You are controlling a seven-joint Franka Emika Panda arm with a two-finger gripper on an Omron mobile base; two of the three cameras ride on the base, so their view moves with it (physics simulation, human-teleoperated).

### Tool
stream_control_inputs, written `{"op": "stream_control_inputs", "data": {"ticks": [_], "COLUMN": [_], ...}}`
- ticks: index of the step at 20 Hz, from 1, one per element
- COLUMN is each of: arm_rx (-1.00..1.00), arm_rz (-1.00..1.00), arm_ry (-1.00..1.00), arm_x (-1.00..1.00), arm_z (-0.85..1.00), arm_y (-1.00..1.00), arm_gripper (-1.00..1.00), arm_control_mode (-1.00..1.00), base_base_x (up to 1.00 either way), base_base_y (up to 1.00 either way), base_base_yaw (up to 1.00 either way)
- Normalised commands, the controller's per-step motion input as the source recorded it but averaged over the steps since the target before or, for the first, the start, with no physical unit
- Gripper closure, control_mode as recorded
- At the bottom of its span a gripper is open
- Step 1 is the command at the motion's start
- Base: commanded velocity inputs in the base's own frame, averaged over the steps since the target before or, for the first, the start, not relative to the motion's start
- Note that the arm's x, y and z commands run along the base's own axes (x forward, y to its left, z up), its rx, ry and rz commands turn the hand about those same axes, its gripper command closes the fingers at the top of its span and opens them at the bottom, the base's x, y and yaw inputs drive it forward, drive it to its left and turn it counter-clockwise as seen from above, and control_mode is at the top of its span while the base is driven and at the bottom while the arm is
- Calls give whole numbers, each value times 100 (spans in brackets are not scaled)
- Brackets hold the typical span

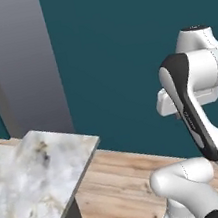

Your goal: Pick the egg and butter from the fridge and place them by the bowl for mixing.

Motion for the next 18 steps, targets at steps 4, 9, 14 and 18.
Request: {"op": "stream_control_inputs", "data": {"ticks": [4,9,14,18], "arm_rx": [0,0,0,0], "arm_rz": [0,0,0,0], "arm_ry": [0,0,0,0], "arm_x": [0,0,0,0], "arm_z": [0,0,0,0], "arm_y": [0,0,0,0], "arm_gripper": [100,100,100,100], "arm_control_mode": [100,100,100,100], "base_base_x": [100,100,83,61], "base_base_y": [4,-16,-21,-16], "base_base_yaw": [-12,-1,25,80]}}
